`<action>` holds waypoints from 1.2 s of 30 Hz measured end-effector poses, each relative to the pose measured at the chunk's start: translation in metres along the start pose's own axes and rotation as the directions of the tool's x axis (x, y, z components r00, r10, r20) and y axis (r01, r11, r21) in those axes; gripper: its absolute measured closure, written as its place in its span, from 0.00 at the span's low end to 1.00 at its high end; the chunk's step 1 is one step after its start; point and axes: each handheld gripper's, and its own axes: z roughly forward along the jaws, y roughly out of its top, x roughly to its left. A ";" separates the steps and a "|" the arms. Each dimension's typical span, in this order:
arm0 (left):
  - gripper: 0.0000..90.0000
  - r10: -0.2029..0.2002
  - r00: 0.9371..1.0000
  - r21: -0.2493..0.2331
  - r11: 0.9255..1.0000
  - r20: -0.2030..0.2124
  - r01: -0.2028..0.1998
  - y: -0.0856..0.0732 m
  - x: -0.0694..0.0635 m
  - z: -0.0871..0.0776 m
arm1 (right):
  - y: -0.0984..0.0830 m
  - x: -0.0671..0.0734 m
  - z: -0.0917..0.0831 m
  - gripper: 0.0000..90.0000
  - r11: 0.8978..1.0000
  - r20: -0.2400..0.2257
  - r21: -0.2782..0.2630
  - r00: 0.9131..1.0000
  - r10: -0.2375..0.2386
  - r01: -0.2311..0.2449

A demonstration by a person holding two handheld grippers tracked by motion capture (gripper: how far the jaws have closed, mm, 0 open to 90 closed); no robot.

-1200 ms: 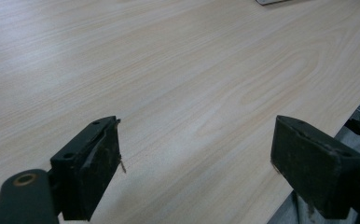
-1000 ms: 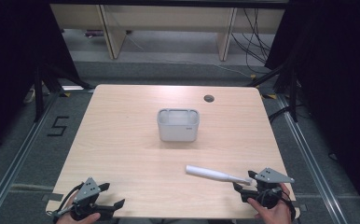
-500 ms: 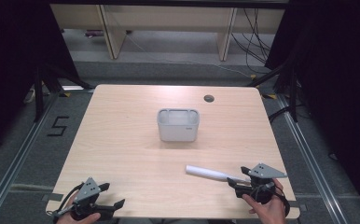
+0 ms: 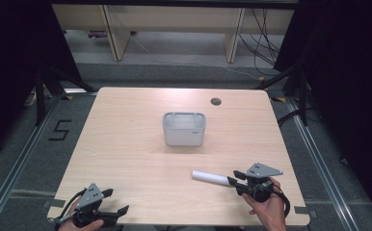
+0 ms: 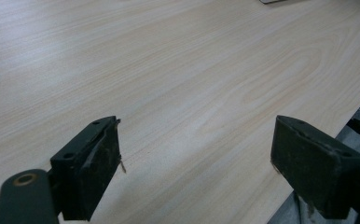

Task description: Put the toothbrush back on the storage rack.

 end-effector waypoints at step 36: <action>0.17 -0.005 1.000 -0.005 1.000 0.002 0.005 0.000 0.000 -0.001 | 0.043 0.024 0.068 1.00 0.988 -0.005 0.113 0.994 -0.107 0.107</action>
